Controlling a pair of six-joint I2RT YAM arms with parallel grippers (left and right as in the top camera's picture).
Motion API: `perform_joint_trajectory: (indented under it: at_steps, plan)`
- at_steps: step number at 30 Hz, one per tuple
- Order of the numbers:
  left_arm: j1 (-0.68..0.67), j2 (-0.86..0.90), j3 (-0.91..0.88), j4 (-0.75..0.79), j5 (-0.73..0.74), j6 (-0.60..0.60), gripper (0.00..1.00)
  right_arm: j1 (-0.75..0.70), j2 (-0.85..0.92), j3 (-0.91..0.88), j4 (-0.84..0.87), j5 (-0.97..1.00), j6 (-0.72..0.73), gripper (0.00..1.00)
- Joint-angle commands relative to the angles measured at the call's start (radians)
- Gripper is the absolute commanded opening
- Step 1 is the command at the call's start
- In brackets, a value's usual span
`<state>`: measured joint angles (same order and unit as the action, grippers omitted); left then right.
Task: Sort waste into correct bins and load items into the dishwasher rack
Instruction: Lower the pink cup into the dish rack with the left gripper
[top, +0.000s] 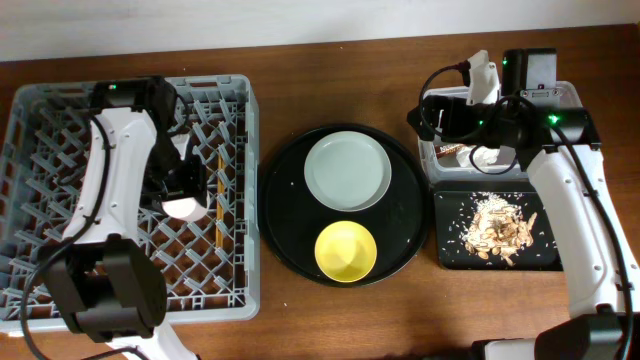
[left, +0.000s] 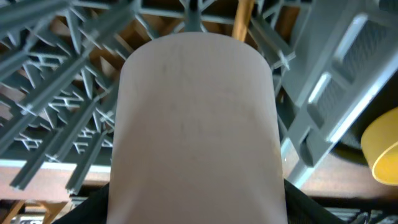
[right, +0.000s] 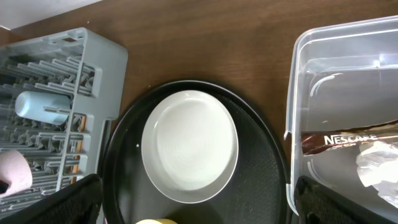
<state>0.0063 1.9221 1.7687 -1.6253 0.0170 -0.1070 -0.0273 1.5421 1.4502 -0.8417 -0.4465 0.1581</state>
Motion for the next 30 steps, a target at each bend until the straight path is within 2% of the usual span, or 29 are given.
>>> perform_joint_trajectory:
  at_steps: [1, 6, 8, 9, 10, 19, 26, 30]
  plan:
    - [0.014, -0.023, -0.005, 0.041, -0.016, -0.034, 0.49, 0.001, 0.002, 0.008, 0.000, 0.022, 0.005, 0.99]
    - [0.014, -0.023, -0.005, 0.066, -0.017, -0.035, 0.50, 0.001, 0.002, 0.008, 0.000, 0.022, 0.005, 0.99]
    - [0.014, -0.023, -0.005, 0.069, -0.018, -0.035, 0.62, 0.001, 0.002, 0.008, 0.000, 0.022, 0.005, 0.99]
    - [0.014, -0.023, -0.005, 0.069, -0.017, -0.035, 0.95, 0.001, 0.002, 0.008, 0.000, 0.022, 0.005, 0.99]
    - [0.014, -0.023, -0.005, 0.068, -0.018, -0.035, 0.99, 0.001, 0.002, 0.008, 0.000, 0.022, 0.005, 0.99]
    - [0.015, -0.023, -0.003, 0.065, -0.017, -0.035, 0.99, 0.001, 0.002, 0.008, 0.000, 0.022, 0.005, 0.99]
    - [0.069, -0.050, 0.101, 0.051, -0.018, -0.054, 0.99, 0.001, 0.002, 0.008, 0.000, 0.022, 0.005, 0.99]
    - [0.168, -0.111, 0.171, 0.050, -0.145, -0.117, 0.99, 0.001, 0.002, 0.008, 0.000, 0.022, 0.005, 0.99]
